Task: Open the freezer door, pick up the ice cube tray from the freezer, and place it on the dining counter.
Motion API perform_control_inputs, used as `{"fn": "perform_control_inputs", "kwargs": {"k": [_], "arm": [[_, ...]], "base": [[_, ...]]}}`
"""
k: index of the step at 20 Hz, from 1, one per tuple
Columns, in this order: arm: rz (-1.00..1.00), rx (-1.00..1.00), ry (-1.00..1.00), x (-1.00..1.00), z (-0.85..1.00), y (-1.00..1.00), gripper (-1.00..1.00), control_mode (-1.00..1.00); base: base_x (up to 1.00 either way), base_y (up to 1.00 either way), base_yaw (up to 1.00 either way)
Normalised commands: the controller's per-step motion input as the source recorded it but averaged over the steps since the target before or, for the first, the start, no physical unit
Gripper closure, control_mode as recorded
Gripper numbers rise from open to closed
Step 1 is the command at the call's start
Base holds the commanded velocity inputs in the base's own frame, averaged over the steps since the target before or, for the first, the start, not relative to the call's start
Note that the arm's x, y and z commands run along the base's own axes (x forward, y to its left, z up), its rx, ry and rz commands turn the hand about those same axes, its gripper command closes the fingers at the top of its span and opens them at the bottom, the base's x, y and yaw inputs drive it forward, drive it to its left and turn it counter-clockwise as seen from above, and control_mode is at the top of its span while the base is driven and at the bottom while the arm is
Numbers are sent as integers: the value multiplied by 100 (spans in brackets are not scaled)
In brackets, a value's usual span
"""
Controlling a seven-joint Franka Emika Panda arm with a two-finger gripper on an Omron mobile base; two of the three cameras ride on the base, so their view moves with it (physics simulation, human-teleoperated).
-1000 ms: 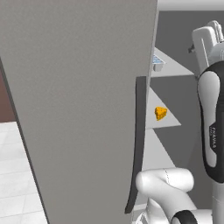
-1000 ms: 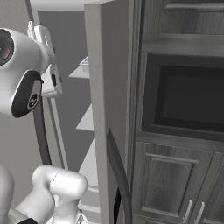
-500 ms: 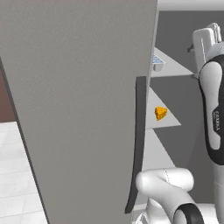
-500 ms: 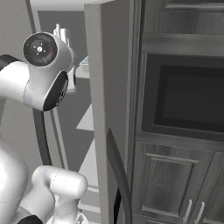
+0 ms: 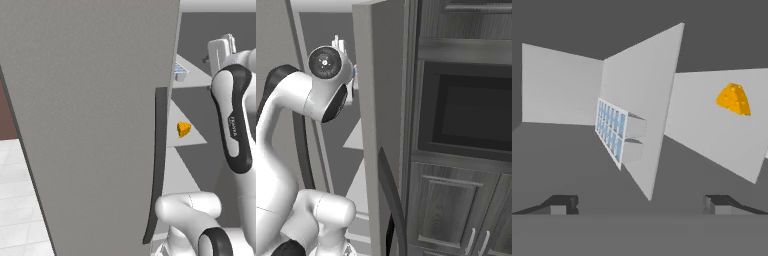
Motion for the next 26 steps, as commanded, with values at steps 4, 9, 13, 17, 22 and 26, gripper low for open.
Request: {"fn": "perform_control_inputs", "kwargs": {"k": [4, 9, 13, 17, 22, 26], "arm": [[3, 2, 2, 51, 0, -1, -100, -100], [4, 1, 7, 44, 0, -4, -100, -100], [4, 0, 9, 33, 0, -4, -100, -100], [3, 0, 5, 30, 0, -6, -100, -100], [1, 0, 0, 31, -7, 0, -100, -100], [0, 0, 0, 28, -30, 0, -100, -100]], "base": [[0, 0, 0], [0, 0, 0], [0, 0, 0], [0, 0, 0], [0, 0, 0], [0, 0, 0]]}}
